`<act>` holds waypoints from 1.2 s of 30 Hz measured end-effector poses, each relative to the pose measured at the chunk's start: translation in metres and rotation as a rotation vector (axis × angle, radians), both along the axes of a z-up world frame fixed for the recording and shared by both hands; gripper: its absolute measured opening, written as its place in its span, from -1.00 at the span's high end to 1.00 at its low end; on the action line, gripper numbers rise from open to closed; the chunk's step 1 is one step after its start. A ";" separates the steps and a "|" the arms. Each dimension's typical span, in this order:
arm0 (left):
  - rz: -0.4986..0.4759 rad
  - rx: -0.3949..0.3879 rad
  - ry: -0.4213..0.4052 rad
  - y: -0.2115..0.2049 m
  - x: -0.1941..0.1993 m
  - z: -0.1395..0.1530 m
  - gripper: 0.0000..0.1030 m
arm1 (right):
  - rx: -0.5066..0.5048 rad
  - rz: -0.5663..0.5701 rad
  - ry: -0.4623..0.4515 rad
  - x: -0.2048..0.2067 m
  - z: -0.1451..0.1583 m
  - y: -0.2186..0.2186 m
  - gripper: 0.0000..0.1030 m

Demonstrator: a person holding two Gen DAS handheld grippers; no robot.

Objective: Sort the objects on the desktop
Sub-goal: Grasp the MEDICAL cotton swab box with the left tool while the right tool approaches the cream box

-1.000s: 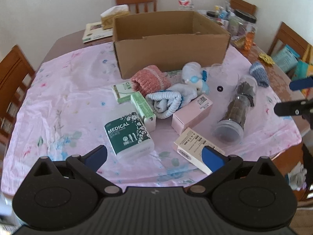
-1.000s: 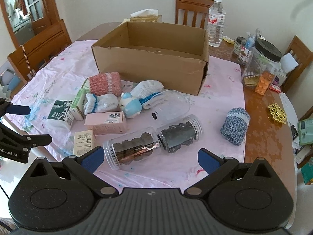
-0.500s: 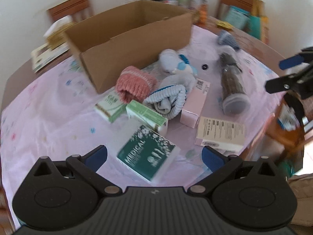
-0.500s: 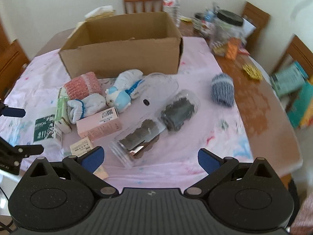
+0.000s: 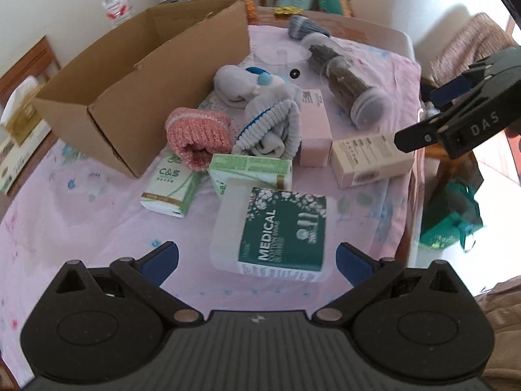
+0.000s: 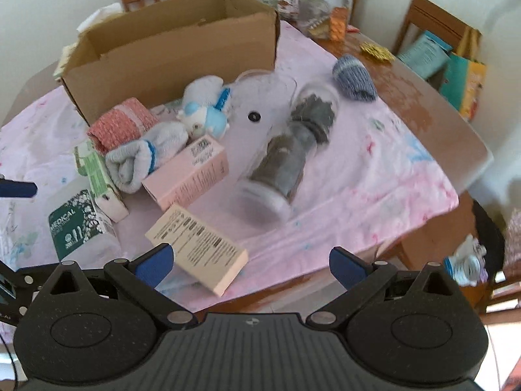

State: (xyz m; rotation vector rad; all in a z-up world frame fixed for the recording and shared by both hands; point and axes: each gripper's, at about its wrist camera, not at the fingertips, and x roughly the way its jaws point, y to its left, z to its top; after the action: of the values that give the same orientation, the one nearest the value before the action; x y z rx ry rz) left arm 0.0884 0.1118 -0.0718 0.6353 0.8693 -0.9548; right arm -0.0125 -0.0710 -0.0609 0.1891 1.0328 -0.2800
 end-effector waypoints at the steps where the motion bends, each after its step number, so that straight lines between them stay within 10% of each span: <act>1: -0.017 -0.005 0.003 0.001 0.002 0.000 -0.98 | 0.001 -0.015 0.004 0.000 -0.002 0.002 -1.00; 18: -0.229 -0.016 0.048 -0.011 0.013 -0.022 -0.94 | 0.069 -0.200 0.017 0.017 -0.025 0.028 -1.00; 36: -0.224 -0.050 0.098 0.013 0.026 -0.023 -0.61 | 0.051 -0.268 0.026 0.042 -0.034 0.035 -1.00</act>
State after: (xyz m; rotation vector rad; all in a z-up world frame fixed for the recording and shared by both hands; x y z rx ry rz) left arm 0.1139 0.1253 -0.0944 0.6567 0.8699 -1.2141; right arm 0.0299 -0.0361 -0.0953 0.3719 1.0409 -0.5000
